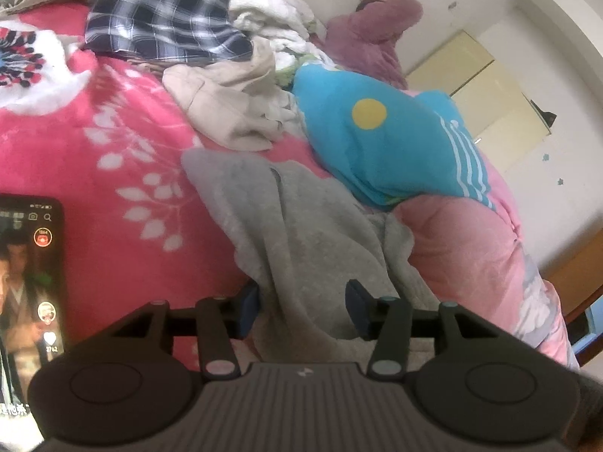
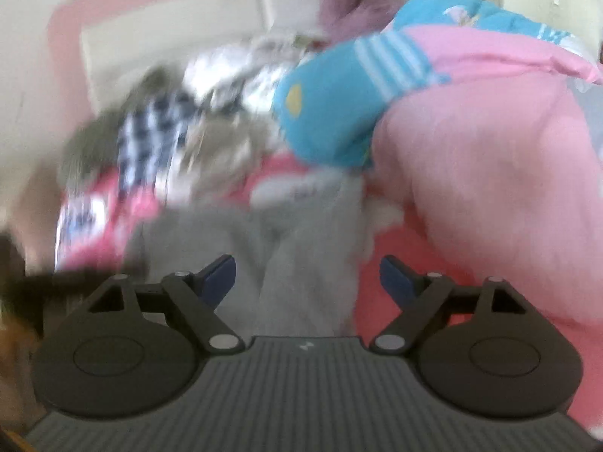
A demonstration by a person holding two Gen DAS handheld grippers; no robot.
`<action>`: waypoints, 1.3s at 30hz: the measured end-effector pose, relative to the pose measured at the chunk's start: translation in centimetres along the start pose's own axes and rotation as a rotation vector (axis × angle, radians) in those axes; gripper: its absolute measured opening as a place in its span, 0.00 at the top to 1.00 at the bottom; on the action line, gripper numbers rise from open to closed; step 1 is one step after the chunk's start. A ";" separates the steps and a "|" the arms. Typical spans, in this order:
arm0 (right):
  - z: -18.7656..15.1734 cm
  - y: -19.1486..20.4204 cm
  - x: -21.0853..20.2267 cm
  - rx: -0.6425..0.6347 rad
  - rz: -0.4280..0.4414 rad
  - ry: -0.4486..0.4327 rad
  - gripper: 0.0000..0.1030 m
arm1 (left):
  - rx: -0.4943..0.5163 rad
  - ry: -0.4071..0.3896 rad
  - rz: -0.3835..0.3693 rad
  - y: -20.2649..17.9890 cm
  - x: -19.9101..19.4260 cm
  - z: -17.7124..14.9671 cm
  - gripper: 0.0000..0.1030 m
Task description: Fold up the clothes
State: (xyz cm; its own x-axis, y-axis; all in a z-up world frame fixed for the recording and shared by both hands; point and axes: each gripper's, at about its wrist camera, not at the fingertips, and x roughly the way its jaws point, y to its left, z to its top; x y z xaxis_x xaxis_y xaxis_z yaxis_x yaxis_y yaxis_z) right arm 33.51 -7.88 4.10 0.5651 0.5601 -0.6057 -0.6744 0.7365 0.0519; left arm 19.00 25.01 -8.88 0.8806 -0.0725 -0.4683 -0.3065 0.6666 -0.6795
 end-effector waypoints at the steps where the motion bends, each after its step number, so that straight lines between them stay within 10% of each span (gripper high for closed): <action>1: -1.2 0.6 -0.5 -0.040 -0.024 0.031 0.19 | 0.004 0.000 -0.001 -0.1 0.0 0.0 0.52; 7: -5.6 0.9 2.8 -0.114 -0.132 0.149 0.22 | 0.032 0.010 -0.003 -0.5 -0.2 -0.2 0.56; 11: -6.0 1.3 3.5 -0.048 -0.105 0.160 0.84 | 0.036 0.004 -0.004 -0.7 -0.1 0.0 0.61; 16: -6.7 5.8 -0.4 -0.094 -0.159 0.072 0.95 | 0.033 0.002 0.000 -0.7 -0.1 0.1 0.61; 21: -9.4 11.4 -5.3 -0.149 -0.122 0.011 0.95 | 0.029 -0.001 0.005 -0.5 -0.3 0.1 0.62; 28: -14.8 16.5 -4.2 -0.214 0.081 0.248 0.96 | 0.023 -0.006 0.013 -0.2 -0.5 0.2 0.63; 31: -11.6 13.9 -6.2 -0.169 0.000 0.121 0.88 | 0.017 -0.011 0.015 0.0 -0.6 0.4 0.63; 35: -8.4 5.7 -8.6 0.029 -0.219 0.007 0.27 | 0.006 -0.013 0.012 0.1 -0.6 0.6 0.63; 39: -9.8 -5.0 -8.2 0.348 -0.415 0.092 0.24 | 0.020 -0.017 0.018 -0.2 -0.4 0.4 0.63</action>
